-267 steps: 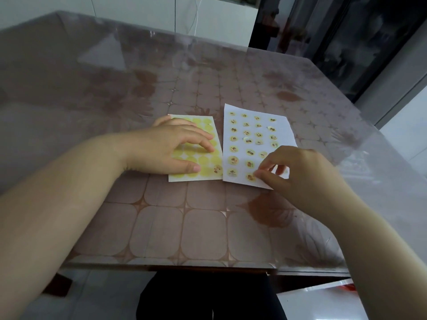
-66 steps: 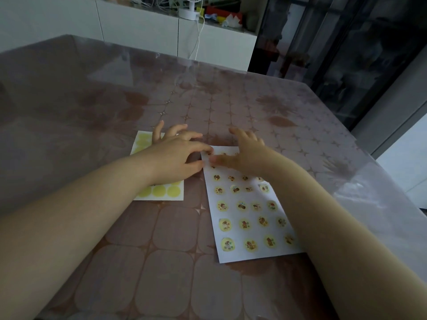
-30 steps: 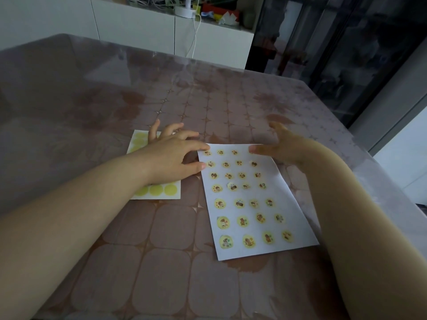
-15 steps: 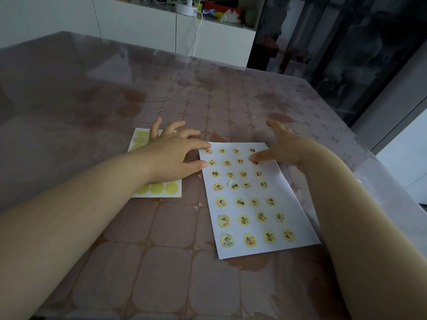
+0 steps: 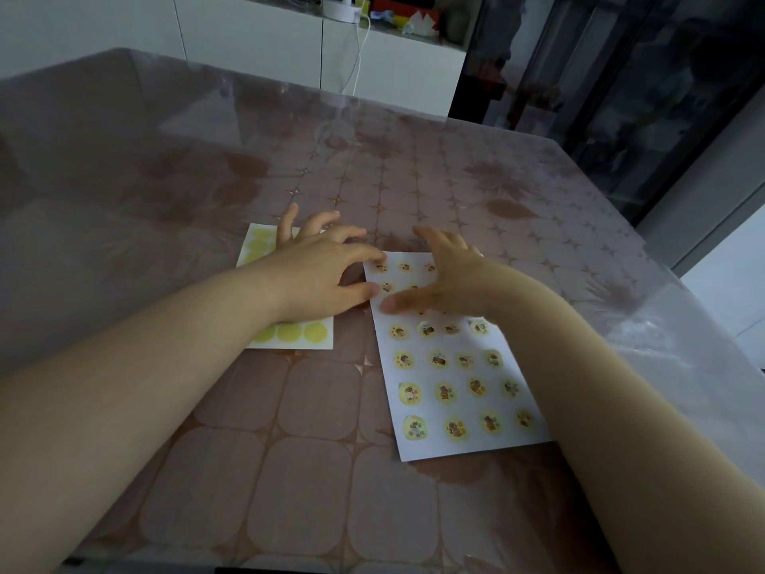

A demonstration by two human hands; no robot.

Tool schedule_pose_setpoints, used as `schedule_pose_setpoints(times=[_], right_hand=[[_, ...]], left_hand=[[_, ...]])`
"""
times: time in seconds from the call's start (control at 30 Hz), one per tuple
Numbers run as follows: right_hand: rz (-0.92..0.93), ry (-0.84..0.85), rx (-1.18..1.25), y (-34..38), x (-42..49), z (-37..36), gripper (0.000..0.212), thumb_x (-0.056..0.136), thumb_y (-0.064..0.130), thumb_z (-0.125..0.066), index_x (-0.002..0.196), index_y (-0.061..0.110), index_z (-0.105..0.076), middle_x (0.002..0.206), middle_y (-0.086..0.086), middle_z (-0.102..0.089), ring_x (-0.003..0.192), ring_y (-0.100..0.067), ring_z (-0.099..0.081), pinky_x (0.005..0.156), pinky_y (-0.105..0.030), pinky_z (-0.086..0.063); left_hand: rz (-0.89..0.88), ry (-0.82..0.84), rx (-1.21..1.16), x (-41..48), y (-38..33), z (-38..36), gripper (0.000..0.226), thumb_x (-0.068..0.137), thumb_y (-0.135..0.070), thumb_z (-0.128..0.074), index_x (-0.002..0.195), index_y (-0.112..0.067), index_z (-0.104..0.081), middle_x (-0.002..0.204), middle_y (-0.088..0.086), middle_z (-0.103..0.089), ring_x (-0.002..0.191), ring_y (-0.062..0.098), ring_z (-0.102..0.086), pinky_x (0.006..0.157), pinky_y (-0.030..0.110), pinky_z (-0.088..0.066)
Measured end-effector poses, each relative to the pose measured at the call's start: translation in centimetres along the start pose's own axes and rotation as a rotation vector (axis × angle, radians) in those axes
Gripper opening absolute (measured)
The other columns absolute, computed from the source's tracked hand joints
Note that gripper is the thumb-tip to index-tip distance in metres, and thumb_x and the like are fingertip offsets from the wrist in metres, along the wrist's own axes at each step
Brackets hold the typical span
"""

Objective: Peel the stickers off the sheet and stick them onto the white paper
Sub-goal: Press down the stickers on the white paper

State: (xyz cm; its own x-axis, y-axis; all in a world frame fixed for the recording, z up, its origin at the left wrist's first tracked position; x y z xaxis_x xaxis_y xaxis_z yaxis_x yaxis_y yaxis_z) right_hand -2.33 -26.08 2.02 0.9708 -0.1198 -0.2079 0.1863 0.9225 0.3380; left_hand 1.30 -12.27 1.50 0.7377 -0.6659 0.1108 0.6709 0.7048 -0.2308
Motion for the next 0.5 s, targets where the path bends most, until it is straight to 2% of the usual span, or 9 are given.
schedule_pose_setpoints(times=[0.17, 0.33, 0.5], right_hand=[[0.040, -0.010, -0.074, 0.8, 0.1, 0.0, 0.118, 0.057, 0.064, -0.072, 0.147, 0.031, -0.003, 0.158, -0.001, -0.001, 0.144, -0.027, -0.003, 0.115, -0.051, -0.013], [0.019, -0.017, 0.047, -1.2, -0.5, 2.1, 0.108, 0.062, 0.060, -0.071, 0.147, 0.034, -0.010, 0.157, 0.003, -0.009, 0.142, -0.027, -0.014, 0.112, -0.050, -0.024], [-0.031, 0.031, -0.076, -1.9, -0.3, 1.6, 0.120, 0.056, 0.060, -0.075, 0.148, 0.030, -0.006, 0.157, 0.002, -0.007, 0.143, -0.028, -0.011, 0.111, -0.052, -0.019]], left_hand=[[0.000, -0.002, -0.006, 0.0, 0.0, 0.0, 0.040, 0.085, -0.053, -0.043, 0.124, -0.047, -0.042, 0.150, -0.008, -0.024, 0.141, 0.017, 0.002, 0.109, 0.049, 0.018], [0.004, -0.002, -0.002, 0.0, 0.1, 0.0, 0.043, 0.084, -0.055, -0.042, 0.125, -0.047, -0.041, 0.150, -0.009, -0.023, 0.141, 0.017, 0.002, 0.109, 0.048, 0.019], [0.004, -0.002, -0.009, -0.1, -0.1, 0.1, 0.045, 0.084, -0.054, -0.041, 0.128, -0.045, -0.040, 0.150, -0.010, -0.023, 0.141, 0.016, 0.002, 0.109, 0.047, 0.019]])
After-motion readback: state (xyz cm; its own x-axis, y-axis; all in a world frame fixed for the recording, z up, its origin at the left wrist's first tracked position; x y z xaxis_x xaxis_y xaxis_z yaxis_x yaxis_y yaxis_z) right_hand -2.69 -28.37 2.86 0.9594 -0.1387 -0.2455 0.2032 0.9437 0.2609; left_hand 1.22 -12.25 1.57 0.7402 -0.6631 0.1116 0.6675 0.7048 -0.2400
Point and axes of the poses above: each hand's wrist, its own x-axis towards the middle knuckle, its own z-axis out of the back of the hand, y = z × x, the point moved 7 cm from there along x, towards the middle knuckle
